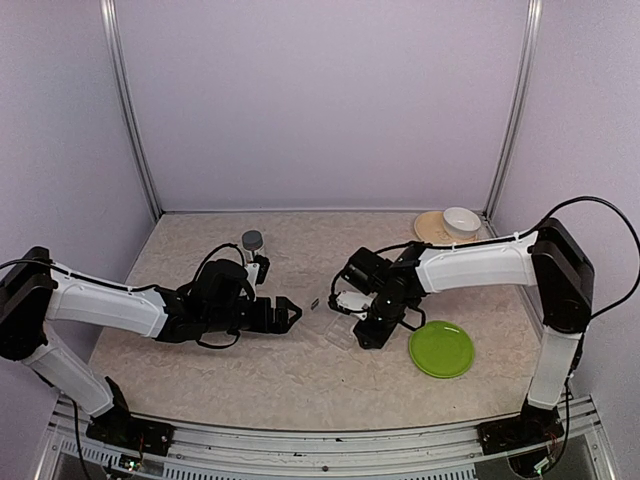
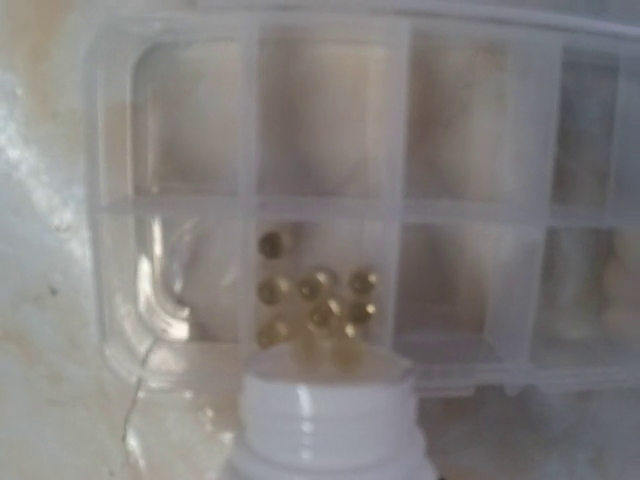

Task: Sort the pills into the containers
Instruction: Pour the pill into the compartment of the pill container.

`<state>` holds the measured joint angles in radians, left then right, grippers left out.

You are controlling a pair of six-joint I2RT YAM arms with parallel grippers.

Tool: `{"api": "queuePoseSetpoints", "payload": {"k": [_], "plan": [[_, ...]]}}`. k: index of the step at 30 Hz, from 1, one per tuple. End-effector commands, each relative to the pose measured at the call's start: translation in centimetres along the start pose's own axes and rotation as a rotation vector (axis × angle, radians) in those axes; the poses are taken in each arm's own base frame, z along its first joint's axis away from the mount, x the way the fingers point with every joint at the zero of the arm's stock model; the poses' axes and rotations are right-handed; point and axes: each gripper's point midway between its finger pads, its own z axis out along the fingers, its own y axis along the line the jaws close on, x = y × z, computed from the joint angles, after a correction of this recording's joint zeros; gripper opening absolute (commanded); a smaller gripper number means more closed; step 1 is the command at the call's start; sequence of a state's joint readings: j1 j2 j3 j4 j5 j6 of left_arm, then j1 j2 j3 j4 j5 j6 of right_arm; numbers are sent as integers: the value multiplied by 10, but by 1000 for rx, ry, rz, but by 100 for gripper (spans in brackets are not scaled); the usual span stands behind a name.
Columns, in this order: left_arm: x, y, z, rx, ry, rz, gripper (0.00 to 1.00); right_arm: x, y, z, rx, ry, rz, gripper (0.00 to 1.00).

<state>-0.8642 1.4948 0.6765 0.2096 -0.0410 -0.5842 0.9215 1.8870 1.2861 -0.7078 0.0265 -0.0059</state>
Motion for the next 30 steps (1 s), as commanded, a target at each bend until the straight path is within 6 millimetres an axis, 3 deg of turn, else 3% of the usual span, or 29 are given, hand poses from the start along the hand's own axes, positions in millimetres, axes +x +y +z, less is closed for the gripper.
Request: {"api": "queuePoseSetpoints", "payload": {"k": [1, 23, 30], "plan": [[-4, -1, -3, 9, -16, -10, 99, -17, 1, -17, 23, -105, 8, 22], [-9, -1, -6, -3, -26, -9, 99, -17, 4, -34, 25, -242, 13, 22], [-10, 1, -7, -27, -24, -7, 99, -22, -1, -48, 70, -368, 21, 22]]}}
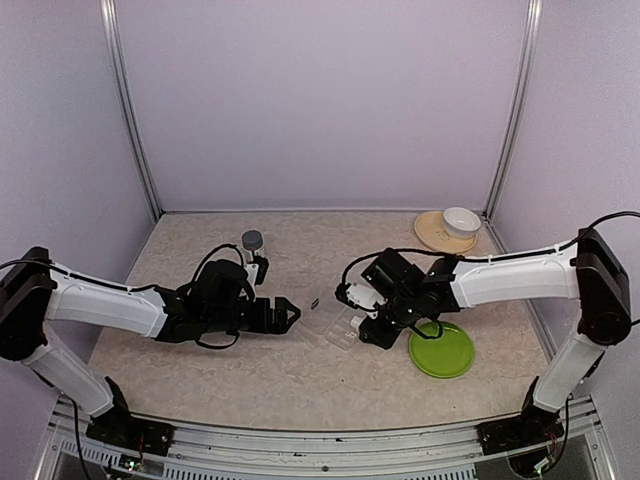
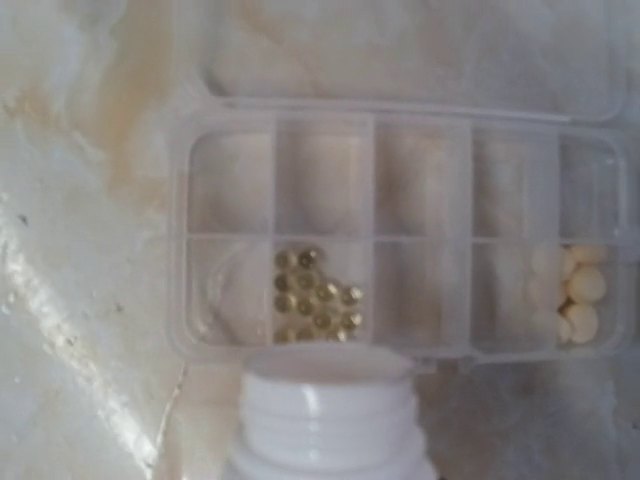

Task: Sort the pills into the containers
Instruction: Pour the pill into the compartment of the pill container, then pick up the lid of the pill bottle from the center of the board.

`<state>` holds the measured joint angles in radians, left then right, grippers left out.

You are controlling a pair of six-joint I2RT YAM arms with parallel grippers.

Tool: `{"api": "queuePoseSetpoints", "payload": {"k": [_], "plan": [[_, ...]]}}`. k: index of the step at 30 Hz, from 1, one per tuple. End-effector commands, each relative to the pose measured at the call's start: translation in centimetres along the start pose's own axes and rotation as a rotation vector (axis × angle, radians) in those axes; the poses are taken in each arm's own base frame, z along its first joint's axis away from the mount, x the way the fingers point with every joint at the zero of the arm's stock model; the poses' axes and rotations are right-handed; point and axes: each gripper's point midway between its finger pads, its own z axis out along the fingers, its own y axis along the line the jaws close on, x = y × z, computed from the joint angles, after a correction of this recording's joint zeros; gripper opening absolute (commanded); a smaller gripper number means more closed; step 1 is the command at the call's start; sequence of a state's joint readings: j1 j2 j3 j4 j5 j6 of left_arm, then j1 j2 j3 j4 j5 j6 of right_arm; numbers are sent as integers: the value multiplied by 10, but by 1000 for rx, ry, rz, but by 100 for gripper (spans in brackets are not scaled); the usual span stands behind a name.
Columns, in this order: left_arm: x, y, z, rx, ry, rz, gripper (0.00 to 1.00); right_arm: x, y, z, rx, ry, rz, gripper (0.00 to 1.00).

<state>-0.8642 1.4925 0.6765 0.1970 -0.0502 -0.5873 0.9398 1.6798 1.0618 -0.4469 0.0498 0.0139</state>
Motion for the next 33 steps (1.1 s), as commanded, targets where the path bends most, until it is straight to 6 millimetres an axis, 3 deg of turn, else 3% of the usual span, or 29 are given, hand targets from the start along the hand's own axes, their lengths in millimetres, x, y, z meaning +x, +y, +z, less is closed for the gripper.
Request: {"api": "queuePoseSetpoints", "payload": {"k": [1, 9, 18, 26, 33], "plan": [[-11, 0, -7, -21, -27, -4, 99, -20, -4, -17, 39, -154, 8, 22], [-12, 10, -8, -84, -19, -8, 99, -40, -7, -47, 65, -406, 6, 21], [-1, 26, 0, -138, 32, -12, 98, -55, -14, -122, 143, -761, -18, 21], [9, 50, 14, -230, 108, 12, 88, -46, -24, -183, 212, -998, -3, 22], [6, 70, 27, -326, 138, 58, 74, -44, -23, -196, 209, -1034, -7, 22]]}}
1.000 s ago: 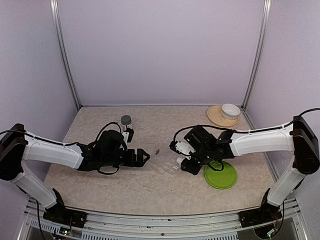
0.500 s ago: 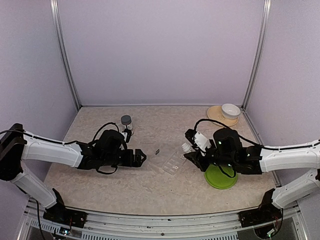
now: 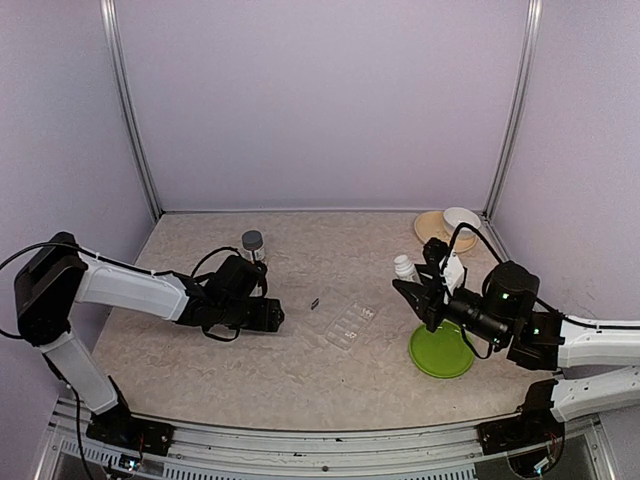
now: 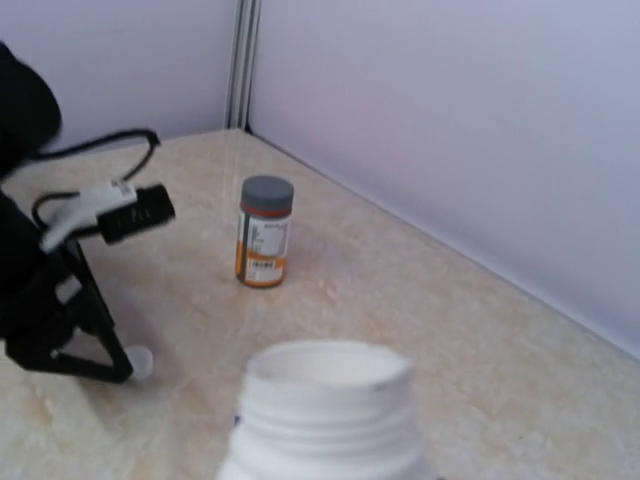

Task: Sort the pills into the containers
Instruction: Pick up the lid of the pill bottle from the center of the board.

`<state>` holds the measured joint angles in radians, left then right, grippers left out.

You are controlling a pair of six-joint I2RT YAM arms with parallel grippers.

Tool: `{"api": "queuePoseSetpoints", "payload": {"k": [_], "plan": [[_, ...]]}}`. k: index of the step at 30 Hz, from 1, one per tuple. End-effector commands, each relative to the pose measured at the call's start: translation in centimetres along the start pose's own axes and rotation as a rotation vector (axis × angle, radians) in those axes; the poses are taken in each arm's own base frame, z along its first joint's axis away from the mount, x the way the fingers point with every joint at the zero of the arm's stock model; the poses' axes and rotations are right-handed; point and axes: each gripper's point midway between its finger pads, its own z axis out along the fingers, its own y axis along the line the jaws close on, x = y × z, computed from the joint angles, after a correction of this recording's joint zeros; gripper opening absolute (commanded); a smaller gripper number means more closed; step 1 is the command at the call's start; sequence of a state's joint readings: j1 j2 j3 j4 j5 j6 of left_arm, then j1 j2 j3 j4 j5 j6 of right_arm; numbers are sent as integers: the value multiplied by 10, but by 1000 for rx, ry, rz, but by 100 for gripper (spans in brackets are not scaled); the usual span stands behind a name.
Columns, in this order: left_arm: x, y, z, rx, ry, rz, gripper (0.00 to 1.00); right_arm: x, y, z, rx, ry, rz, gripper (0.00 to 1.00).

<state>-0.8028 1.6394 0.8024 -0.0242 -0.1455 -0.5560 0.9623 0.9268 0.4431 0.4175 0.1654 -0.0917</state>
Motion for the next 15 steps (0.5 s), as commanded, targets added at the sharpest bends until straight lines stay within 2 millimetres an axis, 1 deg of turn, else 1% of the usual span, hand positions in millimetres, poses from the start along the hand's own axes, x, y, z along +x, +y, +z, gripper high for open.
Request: {"api": "queuePoseSetpoints", "payload": {"k": [1, 5, 7, 10, 15], "plan": [[-9, 14, 8, -95, 5, 48, 72, -15, -1, -5, 6, -58, -3, 22], [-12, 22, 15, -136, 8, 62, 70, -20, 0, -8, -2, -76, -2, 22], [-14, 21, 19, -142, 8, 68, 69, -22, 0, -9, -5, -82, -2, 22], [-13, 22, 24, -149, 23, 77, 63, -24, -1, -10, -5, -85, -2, 22], [-10, 22, 25, -147, 34, 77, 53, -24, 0, -10, -6, -85, -3, 22]]}}
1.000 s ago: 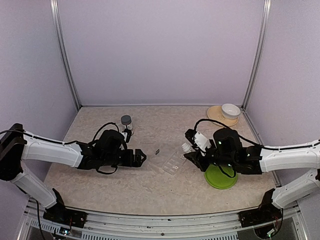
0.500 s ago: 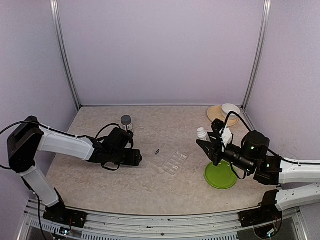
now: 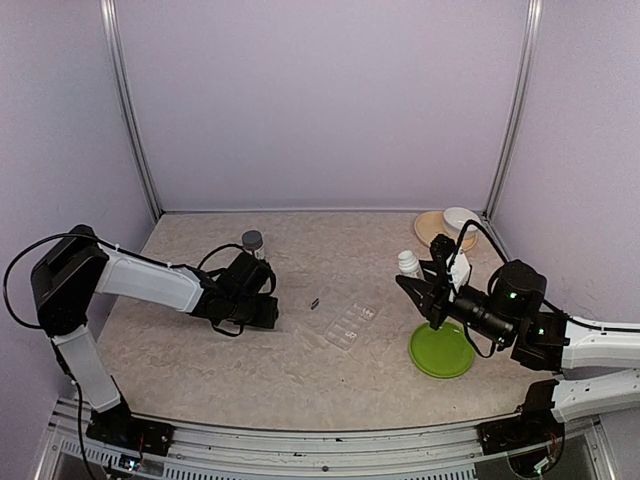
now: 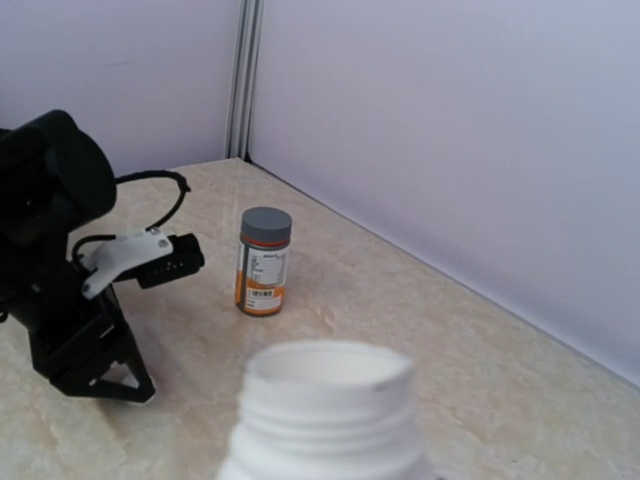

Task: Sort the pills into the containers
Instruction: Pick up the lid of the pill bottle from the center of the board.

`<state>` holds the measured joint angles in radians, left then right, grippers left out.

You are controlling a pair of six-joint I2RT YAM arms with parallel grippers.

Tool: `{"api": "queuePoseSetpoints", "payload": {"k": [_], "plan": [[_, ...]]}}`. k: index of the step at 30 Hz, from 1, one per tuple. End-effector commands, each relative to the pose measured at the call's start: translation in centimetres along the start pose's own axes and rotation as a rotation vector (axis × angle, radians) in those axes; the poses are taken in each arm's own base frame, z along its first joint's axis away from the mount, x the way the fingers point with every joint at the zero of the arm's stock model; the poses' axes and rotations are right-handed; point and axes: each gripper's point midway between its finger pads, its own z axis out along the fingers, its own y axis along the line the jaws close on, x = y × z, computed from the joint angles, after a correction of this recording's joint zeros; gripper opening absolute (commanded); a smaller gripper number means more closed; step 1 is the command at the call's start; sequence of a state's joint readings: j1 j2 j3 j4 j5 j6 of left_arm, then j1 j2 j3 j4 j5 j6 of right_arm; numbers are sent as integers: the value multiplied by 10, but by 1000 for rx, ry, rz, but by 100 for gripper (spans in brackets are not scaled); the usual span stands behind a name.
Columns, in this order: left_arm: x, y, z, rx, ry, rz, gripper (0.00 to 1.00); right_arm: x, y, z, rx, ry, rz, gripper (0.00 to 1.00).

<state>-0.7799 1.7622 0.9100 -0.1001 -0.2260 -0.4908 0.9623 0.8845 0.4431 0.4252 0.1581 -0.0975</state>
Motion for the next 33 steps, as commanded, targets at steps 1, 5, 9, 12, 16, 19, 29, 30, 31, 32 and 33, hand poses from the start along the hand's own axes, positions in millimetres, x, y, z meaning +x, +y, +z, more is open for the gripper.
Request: {"api": "queuePoseSetpoints", "payload": {"k": [1, 5, 9, 12, 16, 19, 29, 30, 31, 32, 33], "plan": [[-2, 2, 2, -17, 5, 13, 51, -8, 2, -3, -6, -34, -6, 22], [1, 2, 3, -14, 11, 15, 50, -7, 2, -2, -4, -30, -7, 21], [2, 2, 5, -14, 14, 17, 49, -7, 3, -1, -9, -27, -6, 21], [2, 2, 7, -15, 15, 19, 47, -7, 3, -2, -9, -27, -6, 22], [1, 0, 8, -10, 16, 22, 42, -4, 3, -1, -11, -18, -6, 22], [2, 0, 9, -8, 19, 23, 37, -4, 3, -1, -11, -17, -4, 22], [2, 0, 9, -8, 17, 24, 21, -4, 4, 0, -14, -15, -3, 22], [2, 0, 9, -7, 16, 25, 21, -4, 4, 1, -17, -13, -3, 22], [2, 0, 8, -7, 14, 25, 21, -3, 5, 1, -22, -12, -4, 22], [0, 0, 7, -5, 10, 24, 20, -3, 7, 1, -28, -10, -4, 22], [-1, -1, 6, -2, 7, 26, 20, -1, 9, 2, -39, -4, -7, 22]]}}
